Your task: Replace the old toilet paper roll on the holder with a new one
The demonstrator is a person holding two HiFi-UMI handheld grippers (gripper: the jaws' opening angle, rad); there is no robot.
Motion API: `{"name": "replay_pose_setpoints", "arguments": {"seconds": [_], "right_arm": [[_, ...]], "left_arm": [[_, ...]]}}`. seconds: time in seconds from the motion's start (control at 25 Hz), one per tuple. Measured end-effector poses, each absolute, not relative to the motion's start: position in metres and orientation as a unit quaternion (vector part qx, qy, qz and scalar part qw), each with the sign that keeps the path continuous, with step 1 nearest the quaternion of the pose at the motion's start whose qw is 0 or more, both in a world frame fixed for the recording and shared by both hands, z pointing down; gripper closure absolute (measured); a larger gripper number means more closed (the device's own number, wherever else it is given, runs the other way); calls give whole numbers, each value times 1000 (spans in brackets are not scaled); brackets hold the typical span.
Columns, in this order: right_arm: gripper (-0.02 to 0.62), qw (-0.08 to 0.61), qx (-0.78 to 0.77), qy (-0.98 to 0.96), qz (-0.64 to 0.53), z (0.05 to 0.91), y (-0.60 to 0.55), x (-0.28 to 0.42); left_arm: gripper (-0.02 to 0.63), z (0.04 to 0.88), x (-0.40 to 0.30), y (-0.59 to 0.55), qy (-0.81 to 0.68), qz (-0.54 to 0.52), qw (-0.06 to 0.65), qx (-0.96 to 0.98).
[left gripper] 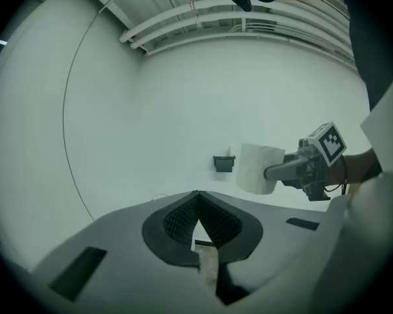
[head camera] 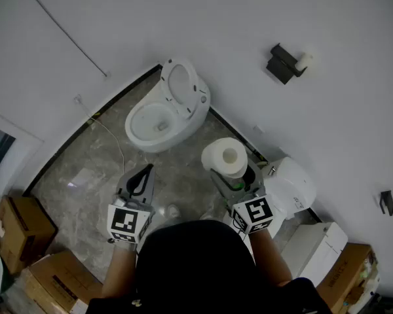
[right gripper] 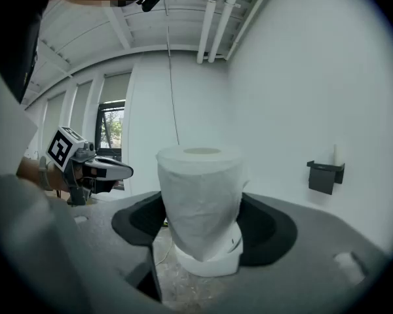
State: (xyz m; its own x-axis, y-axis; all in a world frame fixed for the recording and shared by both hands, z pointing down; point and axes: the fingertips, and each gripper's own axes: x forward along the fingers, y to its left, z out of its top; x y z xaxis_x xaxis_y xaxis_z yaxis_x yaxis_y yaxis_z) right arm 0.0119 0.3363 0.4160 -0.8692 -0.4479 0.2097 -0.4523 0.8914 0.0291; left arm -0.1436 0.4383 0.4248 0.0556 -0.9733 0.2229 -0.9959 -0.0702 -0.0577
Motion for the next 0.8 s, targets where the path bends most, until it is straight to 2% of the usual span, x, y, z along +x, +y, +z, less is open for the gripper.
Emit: {"name": "replay_pose_setpoints", "arguments": {"seconds": [0.8], "right_arm": [[262,116,296,-947,42,439,297,-32]], "left_arm": [[592,462,-225,422,-667,110,77,733]]}}
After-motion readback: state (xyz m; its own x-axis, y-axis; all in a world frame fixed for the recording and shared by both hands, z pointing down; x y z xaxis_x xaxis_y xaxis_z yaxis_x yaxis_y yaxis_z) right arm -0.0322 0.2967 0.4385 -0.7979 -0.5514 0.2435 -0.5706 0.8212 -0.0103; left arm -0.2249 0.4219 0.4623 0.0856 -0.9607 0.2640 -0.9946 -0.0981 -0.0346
